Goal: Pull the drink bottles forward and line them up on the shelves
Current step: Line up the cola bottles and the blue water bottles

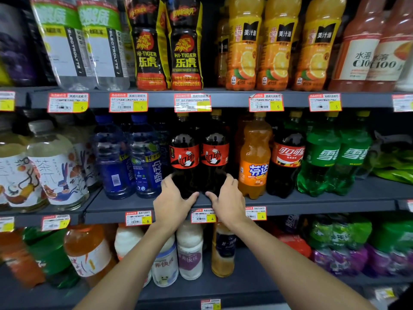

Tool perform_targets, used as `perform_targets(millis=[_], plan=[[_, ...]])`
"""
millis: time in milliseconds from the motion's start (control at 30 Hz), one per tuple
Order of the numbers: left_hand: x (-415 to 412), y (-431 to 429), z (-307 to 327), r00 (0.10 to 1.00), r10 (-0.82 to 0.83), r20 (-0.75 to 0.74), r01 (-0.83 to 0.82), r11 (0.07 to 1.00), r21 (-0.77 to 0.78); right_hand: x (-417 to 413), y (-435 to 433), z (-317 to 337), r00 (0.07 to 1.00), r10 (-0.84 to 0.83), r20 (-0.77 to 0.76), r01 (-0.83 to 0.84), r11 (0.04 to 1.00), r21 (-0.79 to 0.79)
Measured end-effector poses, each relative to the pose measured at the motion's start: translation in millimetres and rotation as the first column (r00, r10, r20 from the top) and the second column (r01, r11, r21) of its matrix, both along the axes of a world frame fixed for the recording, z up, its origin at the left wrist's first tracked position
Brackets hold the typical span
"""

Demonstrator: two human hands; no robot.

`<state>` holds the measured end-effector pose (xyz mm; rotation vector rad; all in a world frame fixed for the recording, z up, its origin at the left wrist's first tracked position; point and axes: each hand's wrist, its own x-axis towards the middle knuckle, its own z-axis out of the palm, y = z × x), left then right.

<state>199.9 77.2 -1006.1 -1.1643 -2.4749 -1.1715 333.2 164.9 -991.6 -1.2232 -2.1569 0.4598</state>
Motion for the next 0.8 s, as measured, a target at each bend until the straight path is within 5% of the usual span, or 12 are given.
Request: perform_targets(millis=[500,800], plan=[[-35.3,-8.1,18.6,0.969,-0.245,0.015,0.244,0.957,-0.158,14.6,14.1,18.5,0.981,0.19,0.039,-0.186,0.979,-0.08],[-42.2,-15.5,12.3,0.956,-0.289,0.052,0.293,0.952,-0.086,21.8,21.7,9.4,0.977,0.211,-0.032,-0.213,0.973,-0.091]])
